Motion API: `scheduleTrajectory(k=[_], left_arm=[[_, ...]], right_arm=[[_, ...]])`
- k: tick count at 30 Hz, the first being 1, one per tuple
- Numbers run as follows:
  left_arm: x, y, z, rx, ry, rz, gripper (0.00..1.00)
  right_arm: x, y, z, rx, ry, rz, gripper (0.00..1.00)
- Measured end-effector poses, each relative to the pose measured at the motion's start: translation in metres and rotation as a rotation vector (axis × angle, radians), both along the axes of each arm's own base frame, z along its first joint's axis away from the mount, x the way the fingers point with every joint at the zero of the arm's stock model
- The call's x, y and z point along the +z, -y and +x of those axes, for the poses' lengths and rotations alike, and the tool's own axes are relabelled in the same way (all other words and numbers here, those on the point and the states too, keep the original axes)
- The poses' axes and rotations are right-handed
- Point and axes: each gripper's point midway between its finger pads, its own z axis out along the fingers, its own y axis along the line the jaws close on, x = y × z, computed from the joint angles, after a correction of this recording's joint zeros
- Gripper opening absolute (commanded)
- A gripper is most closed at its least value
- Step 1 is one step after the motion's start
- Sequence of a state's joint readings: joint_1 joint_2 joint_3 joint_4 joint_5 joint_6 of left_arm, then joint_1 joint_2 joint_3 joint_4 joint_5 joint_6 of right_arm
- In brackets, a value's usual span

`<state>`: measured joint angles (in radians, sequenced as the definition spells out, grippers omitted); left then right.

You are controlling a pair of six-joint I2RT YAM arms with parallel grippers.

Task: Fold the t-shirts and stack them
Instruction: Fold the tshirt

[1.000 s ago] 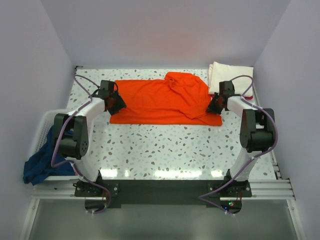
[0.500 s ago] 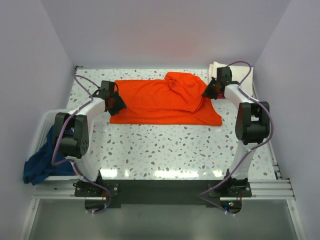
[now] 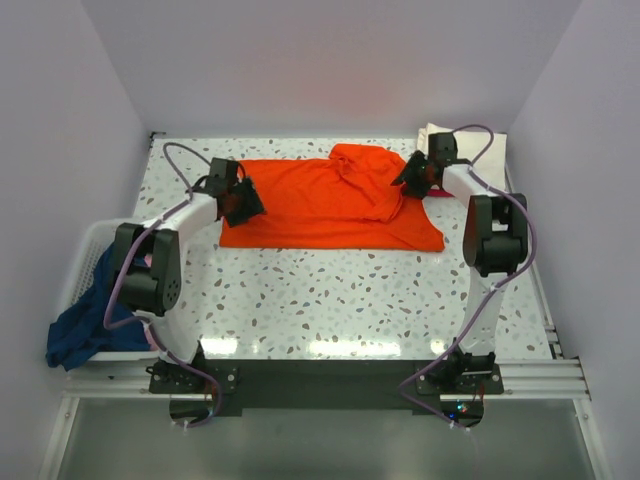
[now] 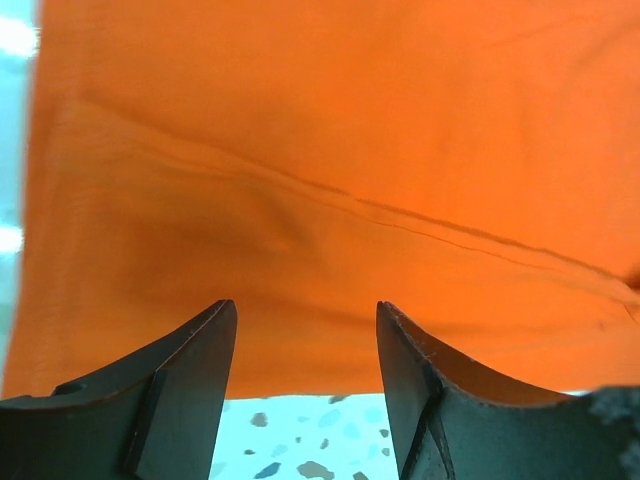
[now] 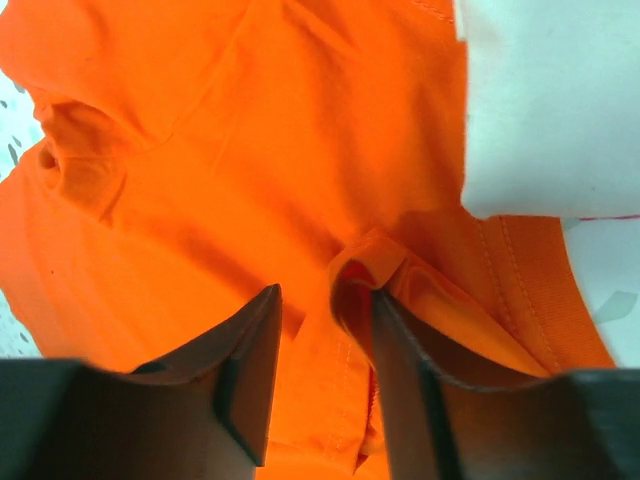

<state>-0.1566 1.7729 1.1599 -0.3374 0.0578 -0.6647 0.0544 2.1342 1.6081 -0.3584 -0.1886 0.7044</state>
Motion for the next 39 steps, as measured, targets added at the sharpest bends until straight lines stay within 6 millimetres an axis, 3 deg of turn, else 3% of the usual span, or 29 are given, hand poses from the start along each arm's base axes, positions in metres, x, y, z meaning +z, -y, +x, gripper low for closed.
scheduleTrajectory(k=[3, 10, 13, 17, 20, 24, 39], left_arm=[[0.015, 0.029, 0.007, -0.099, 0.061, -0.008, 0.63], [0.063, 0.133, 0.032, -0.375, 0.254, -0.027, 0.64], [0.064, 0.18, 0.033, -0.483, 0.299, -0.028, 0.65], [0.038, 0.224, 0.018, -0.591, 0.275, -0.029, 0.65], [0.025, 0.232, 0.009, -0.617, 0.245, -0.031, 0.65], [0.021, 0.226, 0.011, -0.605, 0.243, -0.029, 0.65], [0.034, 0.21, 0.006, -0.578, 0.261, 0.004, 0.65]], right_arm=[[0.003, -0.002, 0.001, 0.01, 0.01, 0.009, 0.57], [0.029, 0.0, -0.01, 0.019, 0.055, -0.003, 0.69], [0.046, 0.001, -0.026, 0.028, 0.081, -0.009, 0.75], [0.047, 0.0, -0.048, 0.04, 0.099, -0.002, 0.82], [0.026, -0.002, -0.068, 0.051, 0.055, 0.008, 0.82], [0.004, -0.008, -0.082, 0.067, 0.009, 0.016, 0.81], [-0.008, -0.048, -0.067, 0.116, 0.063, 0.074, 0.78]])
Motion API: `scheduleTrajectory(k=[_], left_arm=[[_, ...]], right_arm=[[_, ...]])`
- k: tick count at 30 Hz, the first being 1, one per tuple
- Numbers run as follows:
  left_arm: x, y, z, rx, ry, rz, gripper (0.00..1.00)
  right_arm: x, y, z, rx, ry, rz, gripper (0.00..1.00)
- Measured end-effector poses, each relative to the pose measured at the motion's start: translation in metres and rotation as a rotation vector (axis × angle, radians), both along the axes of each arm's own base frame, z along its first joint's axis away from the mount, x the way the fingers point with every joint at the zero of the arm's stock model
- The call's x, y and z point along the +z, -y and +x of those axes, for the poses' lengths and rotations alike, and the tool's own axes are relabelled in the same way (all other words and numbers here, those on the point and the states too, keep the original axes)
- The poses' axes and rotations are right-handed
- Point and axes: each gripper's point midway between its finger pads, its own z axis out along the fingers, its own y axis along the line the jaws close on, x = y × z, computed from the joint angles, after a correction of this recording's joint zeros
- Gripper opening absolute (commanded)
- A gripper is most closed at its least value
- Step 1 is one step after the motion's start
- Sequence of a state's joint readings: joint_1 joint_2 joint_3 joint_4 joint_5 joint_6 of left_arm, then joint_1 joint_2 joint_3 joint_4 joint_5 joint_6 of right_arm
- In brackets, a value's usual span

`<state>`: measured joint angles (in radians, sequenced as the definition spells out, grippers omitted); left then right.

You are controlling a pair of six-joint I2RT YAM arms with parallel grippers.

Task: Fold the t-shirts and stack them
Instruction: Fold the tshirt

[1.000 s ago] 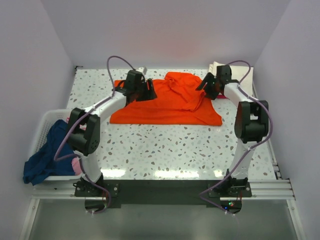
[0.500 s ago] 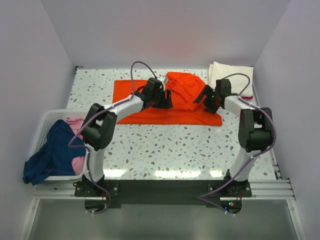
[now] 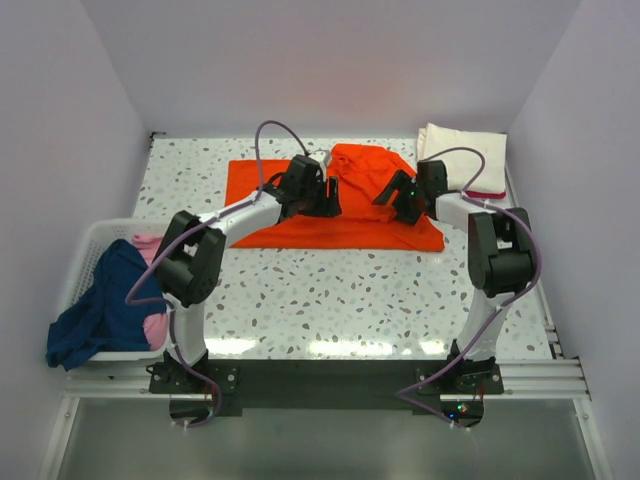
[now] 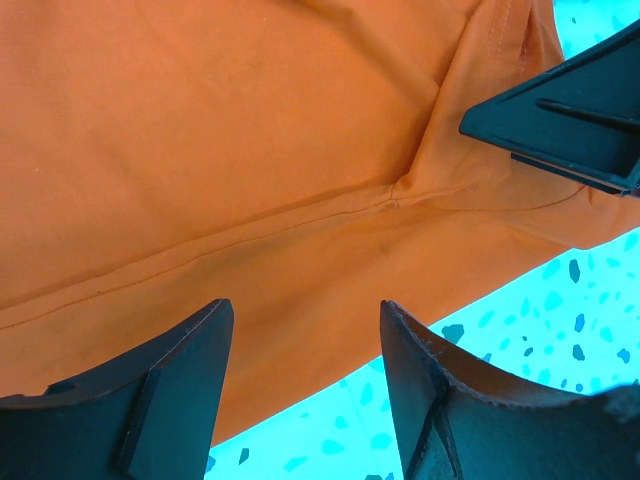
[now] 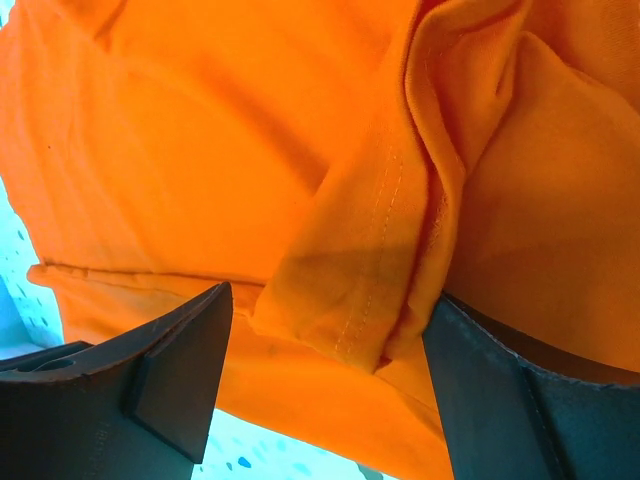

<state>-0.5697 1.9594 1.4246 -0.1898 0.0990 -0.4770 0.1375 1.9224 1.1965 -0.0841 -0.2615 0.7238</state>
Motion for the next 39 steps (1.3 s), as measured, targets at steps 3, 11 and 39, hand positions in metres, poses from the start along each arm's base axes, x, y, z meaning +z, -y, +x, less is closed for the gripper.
scheduleTrajectory(k=[3, 11, 39], left_arm=[[0.0, -0.001, 0.0, 0.001, 0.0, 0.006, 0.65], [0.002, -0.007, 0.0, 0.009, 0.004, 0.019, 0.65], [0.009, -0.034, 0.012, 0.057, 0.008, 0.033, 0.65]], right_arm=[[0.0, -0.004, 0.002, -0.003, 0.0, 0.022, 0.78], [-0.002, -0.016, 0.019, -0.013, 0.005, 0.102, 0.77], [0.021, -0.051, 0.046, -0.026, 0.012, 0.364, 0.78]])
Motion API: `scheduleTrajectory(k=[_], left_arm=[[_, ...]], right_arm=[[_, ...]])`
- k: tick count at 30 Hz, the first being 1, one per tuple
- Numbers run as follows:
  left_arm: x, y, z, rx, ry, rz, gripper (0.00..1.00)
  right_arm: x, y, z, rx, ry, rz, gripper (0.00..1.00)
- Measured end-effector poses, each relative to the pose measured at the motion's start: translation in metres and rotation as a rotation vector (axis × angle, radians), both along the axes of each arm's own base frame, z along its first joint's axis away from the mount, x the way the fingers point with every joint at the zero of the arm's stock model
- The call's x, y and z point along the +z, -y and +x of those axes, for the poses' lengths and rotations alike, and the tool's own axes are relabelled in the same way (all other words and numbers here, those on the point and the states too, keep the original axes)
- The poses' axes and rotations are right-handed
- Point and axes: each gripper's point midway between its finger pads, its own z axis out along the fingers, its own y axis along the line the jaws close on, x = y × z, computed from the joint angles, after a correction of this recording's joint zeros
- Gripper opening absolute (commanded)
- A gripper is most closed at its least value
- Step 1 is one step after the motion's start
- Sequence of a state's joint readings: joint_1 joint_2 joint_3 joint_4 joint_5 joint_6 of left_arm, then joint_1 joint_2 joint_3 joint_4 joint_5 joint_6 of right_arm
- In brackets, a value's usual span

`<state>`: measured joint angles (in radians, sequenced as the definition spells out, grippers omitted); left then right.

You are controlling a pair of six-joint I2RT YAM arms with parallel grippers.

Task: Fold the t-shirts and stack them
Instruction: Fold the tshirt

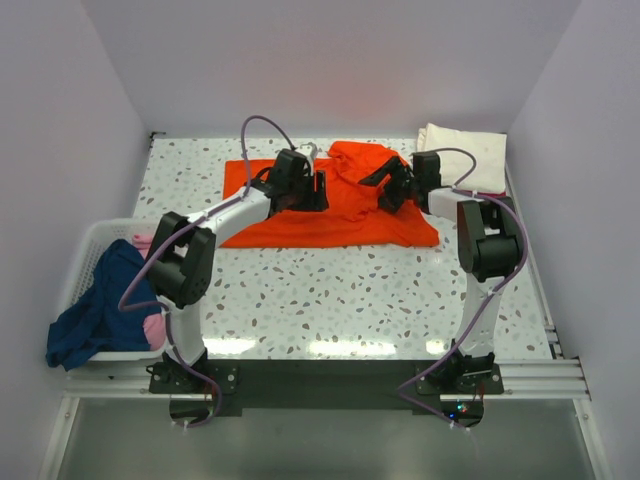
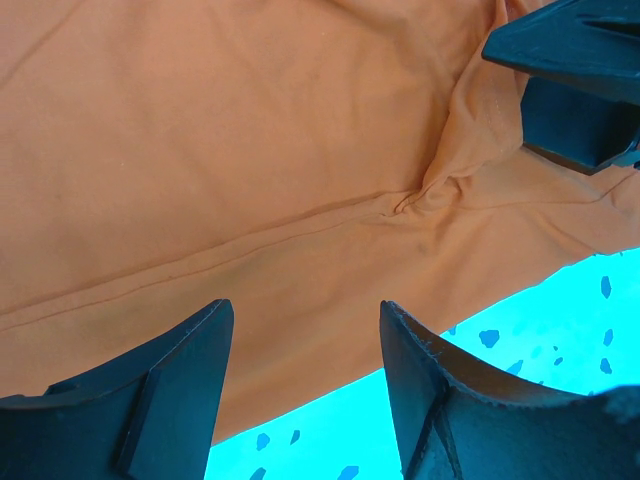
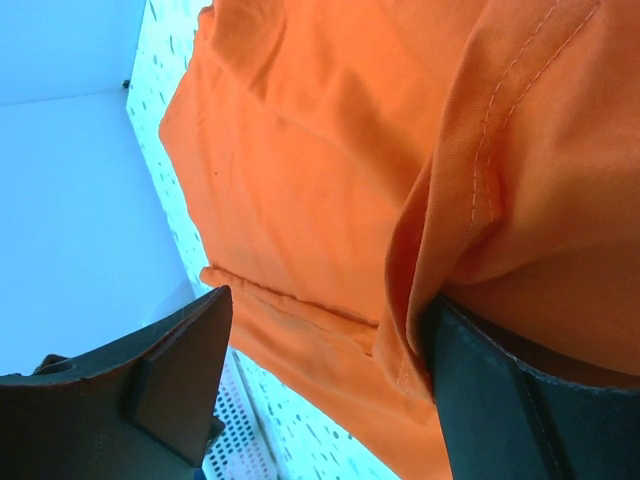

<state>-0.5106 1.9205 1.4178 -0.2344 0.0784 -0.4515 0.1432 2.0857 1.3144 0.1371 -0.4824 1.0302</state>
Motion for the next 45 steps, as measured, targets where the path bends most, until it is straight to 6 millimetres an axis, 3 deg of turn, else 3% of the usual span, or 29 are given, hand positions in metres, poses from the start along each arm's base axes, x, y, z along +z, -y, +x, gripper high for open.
scheduleTrajectory(k=[8, 18, 24, 32, 40, 45], left_arm=[[-0.003, -0.002, -0.003, 0.001, -0.015, 0.008, 0.65], [-0.004, -0.006, -0.002, 0.007, -0.021, 0.012, 0.65], [-0.005, -0.007, -0.002, 0.009, -0.024, 0.014, 0.65], [-0.006, -0.011, -0.002, 0.013, -0.035, 0.014, 0.65], [-0.006, -0.009, -0.004, 0.001, -0.041, 0.004, 0.66], [-0.003, -0.002, -0.005, -0.025, -0.042, -0.024, 0.64]], right_arm=[[0.016, -0.004, 0.011, -0.027, 0.015, 0.052, 0.79], [0.015, 0.002, 0.02, -0.086, 0.017, 0.035, 0.8], [0.012, -0.007, 0.042, -0.089, 0.032, 0.041, 0.81], [0.012, -0.022, 0.051, -0.066, 0.047, 0.025, 0.82], [0.019, -0.011, 0.052, -0.043, 0.079, -0.093, 0.82], [0.048, 0.011, 0.042, -0.069, 0.122, -0.219, 0.74]])
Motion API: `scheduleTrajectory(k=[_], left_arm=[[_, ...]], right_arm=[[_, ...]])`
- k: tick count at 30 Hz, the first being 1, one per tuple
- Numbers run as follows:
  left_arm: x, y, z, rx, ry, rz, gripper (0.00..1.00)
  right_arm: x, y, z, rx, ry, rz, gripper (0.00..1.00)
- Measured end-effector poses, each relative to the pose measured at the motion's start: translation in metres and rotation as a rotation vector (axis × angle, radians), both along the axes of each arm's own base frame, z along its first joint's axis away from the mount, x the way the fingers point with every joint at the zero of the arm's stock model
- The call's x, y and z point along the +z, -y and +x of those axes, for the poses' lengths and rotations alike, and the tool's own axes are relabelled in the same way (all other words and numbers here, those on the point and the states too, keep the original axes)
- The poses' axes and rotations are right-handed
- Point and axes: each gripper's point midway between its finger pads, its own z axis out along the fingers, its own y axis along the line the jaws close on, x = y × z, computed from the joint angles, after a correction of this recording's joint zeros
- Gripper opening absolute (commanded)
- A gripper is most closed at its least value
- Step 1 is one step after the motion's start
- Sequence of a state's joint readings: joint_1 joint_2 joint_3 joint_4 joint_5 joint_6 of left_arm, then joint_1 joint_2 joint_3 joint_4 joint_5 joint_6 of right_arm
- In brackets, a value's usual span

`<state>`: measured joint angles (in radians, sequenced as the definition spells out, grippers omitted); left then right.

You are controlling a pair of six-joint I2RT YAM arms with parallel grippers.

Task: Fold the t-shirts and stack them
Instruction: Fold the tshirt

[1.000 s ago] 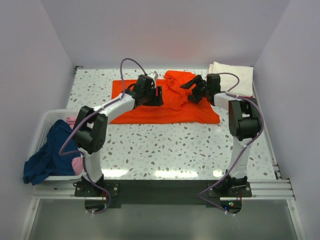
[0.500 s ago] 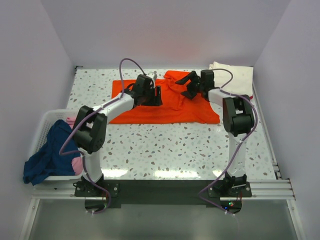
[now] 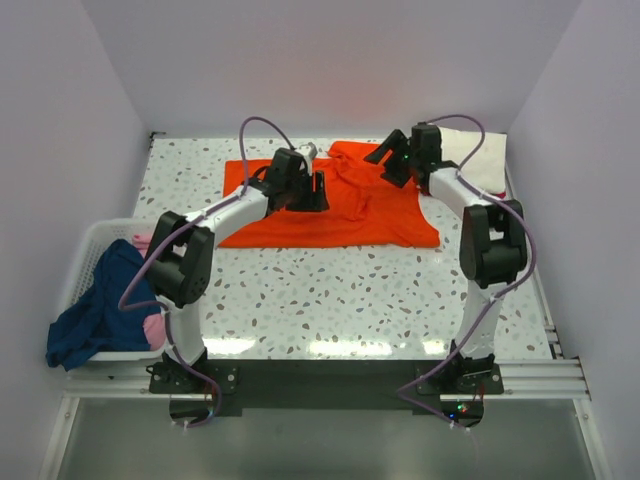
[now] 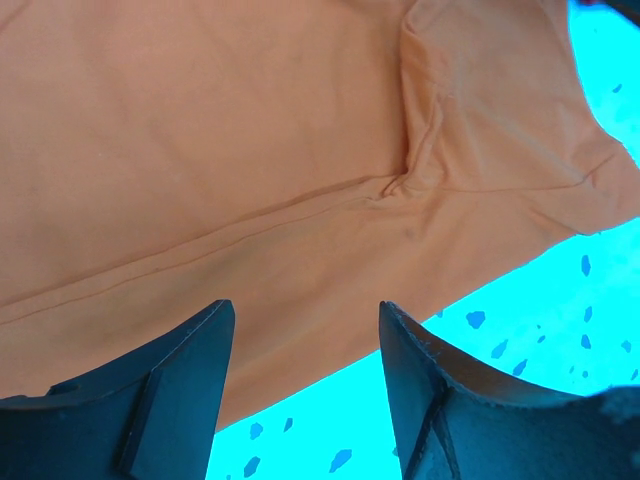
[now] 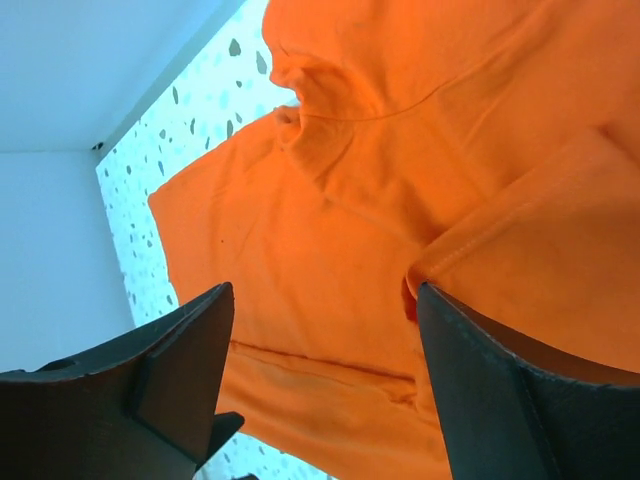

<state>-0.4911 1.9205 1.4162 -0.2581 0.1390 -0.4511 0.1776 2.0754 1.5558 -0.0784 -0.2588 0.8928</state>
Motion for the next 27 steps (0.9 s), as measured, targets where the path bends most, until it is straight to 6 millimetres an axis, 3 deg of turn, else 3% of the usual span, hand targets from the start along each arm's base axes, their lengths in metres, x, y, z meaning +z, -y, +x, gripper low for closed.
scheduleTrajectory(k=[5, 6, 8, 11, 17, 22, 27], left_arm=[[0.008, 0.02, 0.003, -0.05, 0.021, -0.047, 0.51], [0.01, 0.028, 0.007, -0.063, 0.034, -0.061, 0.5], [0.011, 0.044, 0.012, -0.093, 0.055, -0.087, 0.46], [0.007, 0.075, 0.018, -0.154, 0.082, -0.131, 0.43], [-0.012, 0.126, 0.021, -0.255, 0.116, -0.195, 0.41], [-0.023, 0.153, 0.021, -0.308, 0.131, -0.228, 0.4], [-0.026, 0.168, 0.038, -0.303, 0.167, -0.237, 0.4]], right_arm=[[0.028, 0.034, -0.016, -0.052, 0.055, -0.088, 0.3], [0.026, 0.04, -0.019, -0.06, 0.052, -0.107, 0.27], [0.016, 0.053, -0.022, -0.077, 0.03, -0.127, 0.27], [-0.017, 0.07, -0.036, -0.088, -0.049, -0.176, 0.27], [-0.052, 0.078, -0.057, -0.064, -0.141, -0.225, 0.27], [-0.07, 0.082, -0.062, -0.059, -0.18, -0.257, 0.26], [-0.092, 0.094, -0.075, -0.067, -0.246, -0.277, 0.26]])
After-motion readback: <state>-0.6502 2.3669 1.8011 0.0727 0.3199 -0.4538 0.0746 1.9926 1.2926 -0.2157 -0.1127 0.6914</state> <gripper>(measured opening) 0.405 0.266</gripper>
